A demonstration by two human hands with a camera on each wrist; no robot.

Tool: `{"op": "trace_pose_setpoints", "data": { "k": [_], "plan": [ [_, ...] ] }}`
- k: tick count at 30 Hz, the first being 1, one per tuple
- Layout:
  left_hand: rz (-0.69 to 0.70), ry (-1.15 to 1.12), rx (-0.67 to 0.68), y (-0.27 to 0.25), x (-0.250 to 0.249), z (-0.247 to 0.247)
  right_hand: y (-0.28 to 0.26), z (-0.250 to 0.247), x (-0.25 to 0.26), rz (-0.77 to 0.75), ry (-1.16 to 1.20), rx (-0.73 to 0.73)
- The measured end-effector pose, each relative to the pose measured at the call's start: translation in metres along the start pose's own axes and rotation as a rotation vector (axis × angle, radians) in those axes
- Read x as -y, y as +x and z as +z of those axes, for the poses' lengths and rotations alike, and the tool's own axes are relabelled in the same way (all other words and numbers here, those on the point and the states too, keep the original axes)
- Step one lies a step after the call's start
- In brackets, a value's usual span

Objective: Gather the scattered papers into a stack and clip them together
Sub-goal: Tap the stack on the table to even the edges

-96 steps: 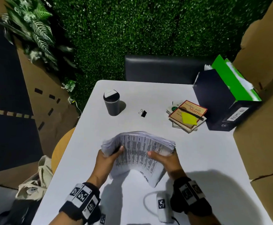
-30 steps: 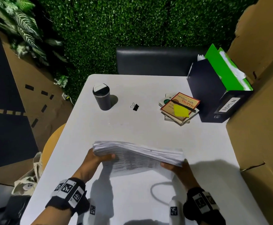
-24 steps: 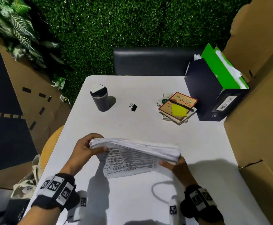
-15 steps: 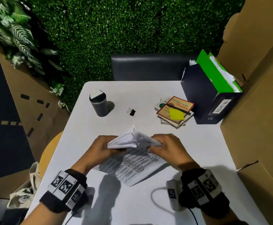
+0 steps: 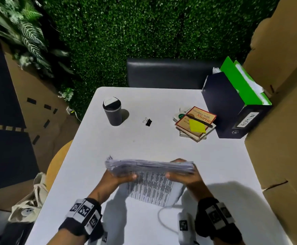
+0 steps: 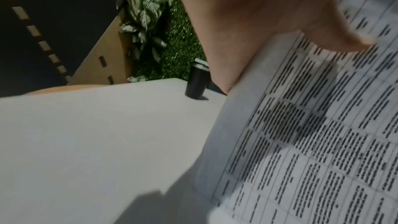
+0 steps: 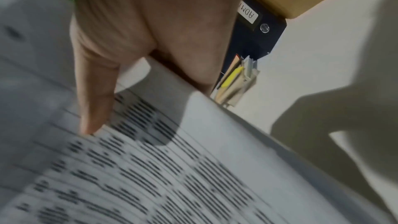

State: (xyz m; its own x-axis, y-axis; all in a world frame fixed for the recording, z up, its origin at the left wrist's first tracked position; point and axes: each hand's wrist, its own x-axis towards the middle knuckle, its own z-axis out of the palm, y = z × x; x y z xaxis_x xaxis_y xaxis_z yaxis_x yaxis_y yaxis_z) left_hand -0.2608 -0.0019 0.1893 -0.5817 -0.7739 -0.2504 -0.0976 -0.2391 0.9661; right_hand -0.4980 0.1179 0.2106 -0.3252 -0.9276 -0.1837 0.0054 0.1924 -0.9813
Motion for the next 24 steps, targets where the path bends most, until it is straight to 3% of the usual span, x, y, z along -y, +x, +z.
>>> {"op": "trace_pose_setpoints", "data": {
  "k": [3,7,12,16,18,21,24],
  "plan": [
    [-0.058,0.014,-0.045,0.004,0.02,-0.003,0.003,0.007,-0.03,0.191,0.123,0.003],
    [-0.001,0.027,-0.108,0.012,0.006,0.002,0.013,0.015,-0.013,0.108,0.071,-0.112],
    [0.014,0.123,-0.152,0.025,-0.018,-0.003,0.037,0.018,-0.004,0.085,0.142,-0.067],
    [0.086,0.045,-0.224,0.027,-0.032,0.001,0.045,0.024,-0.005,0.049,0.138,-0.165],
    [0.123,-0.037,-0.209,0.024,-0.038,0.001,0.048,0.026,-0.011,-0.024,0.114,-0.232],
    [0.146,-0.121,-0.174,0.021,-0.042,-0.002,0.047,0.028,-0.019,0.078,0.109,-0.246],
    [0.113,-0.129,-0.123,0.024,-0.032,-0.007,0.046,0.031,-0.027,0.046,0.04,-0.245]
  ]
}}
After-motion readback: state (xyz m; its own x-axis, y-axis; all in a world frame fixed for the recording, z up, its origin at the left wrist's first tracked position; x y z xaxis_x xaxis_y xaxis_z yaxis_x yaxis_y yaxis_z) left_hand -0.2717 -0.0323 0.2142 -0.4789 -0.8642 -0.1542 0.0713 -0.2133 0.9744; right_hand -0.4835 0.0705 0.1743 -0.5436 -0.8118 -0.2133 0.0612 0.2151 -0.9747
